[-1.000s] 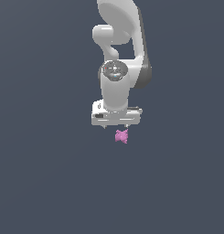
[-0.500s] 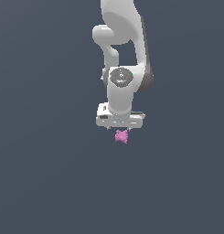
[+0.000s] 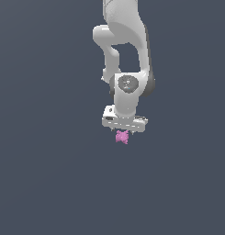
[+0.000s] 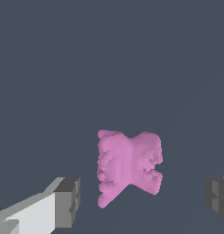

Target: Pick up the object and move it to a goal position.

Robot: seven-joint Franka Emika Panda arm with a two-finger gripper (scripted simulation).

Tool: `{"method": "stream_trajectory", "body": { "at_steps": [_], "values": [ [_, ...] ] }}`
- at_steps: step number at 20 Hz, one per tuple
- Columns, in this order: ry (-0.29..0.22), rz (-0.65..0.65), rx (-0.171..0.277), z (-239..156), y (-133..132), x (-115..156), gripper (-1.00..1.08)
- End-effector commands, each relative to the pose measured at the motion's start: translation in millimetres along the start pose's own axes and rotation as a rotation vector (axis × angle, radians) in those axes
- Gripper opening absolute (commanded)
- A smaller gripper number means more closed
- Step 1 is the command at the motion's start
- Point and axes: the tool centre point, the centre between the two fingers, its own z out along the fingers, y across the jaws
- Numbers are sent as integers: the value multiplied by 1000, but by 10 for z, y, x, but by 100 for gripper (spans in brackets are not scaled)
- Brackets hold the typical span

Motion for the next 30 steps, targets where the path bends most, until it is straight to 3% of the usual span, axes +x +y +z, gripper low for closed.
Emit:
{"method": "stream_trajectory", "body": {
  "at_steps": [1, 10, 25, 26, 30],
  "values": [
    [4, 18, -2, 43, -18, -19, 100],
    [5, 27, -3, 101, -33, -35, 100],
    [6, 31, -3, 575, -30, -34, 100],
    [6, 31, -3, 575, -30, -34, -100],
    [6, 31, -3, 575, -30, -34, -100]
  ]
}}
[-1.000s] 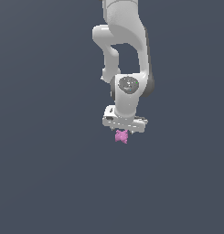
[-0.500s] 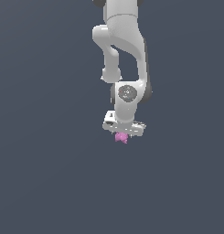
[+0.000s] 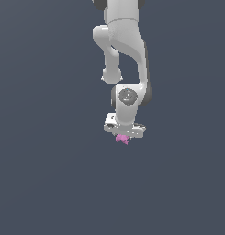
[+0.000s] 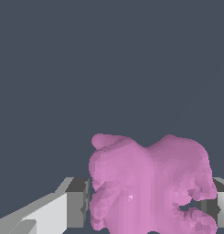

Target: Pick up the object and move it to a goal position.

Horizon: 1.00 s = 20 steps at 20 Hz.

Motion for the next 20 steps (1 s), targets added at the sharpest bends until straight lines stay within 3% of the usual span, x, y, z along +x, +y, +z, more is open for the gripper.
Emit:
{"method": "stream_trajectory", "body": {
  "at_steps": [1, 11, 20],
  "values": [
    [-1, 1, -1, 8, 11, 1, -100],
    [0, -1, 0, -82, 44, 30, -100],
    [0, -1, 0, -611, 351, 222, -100]
  ]
}}
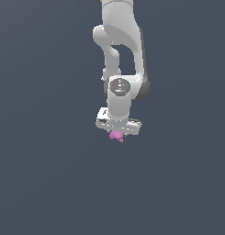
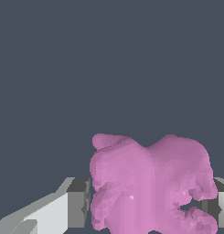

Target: Pick up the object and move it to a goal position.

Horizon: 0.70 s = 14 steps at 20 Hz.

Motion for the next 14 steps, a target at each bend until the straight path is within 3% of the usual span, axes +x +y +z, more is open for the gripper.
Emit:
{"method": "stream_trajectory", "body": {
  "at_steps": [1, 14],
  "values": [
    [0, 1, 1, -201, 121, 75, -100],
    [0, 2, 1, -1471, 853, 563, -100]
  ]
}}
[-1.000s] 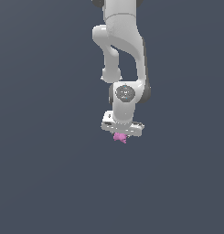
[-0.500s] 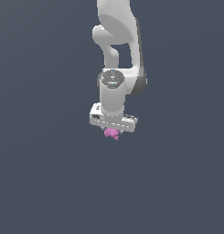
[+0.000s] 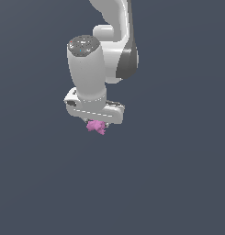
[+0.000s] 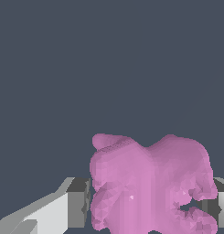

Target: Pick up the object and move it to a goal position.

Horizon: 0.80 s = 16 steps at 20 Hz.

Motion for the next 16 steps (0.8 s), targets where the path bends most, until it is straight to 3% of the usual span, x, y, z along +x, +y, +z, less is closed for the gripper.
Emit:
{"method": "stream_trajectory", "body": {
  "at_steps": [1, 8, 16],
  "values": [
    [-1, -1, 0, -244, 139, 92, -100],
    [-1, 0, -1, -725, 413, 304, -100],
    [-1, 0, -1, -986, 559, 432, -100]
  ]
}}
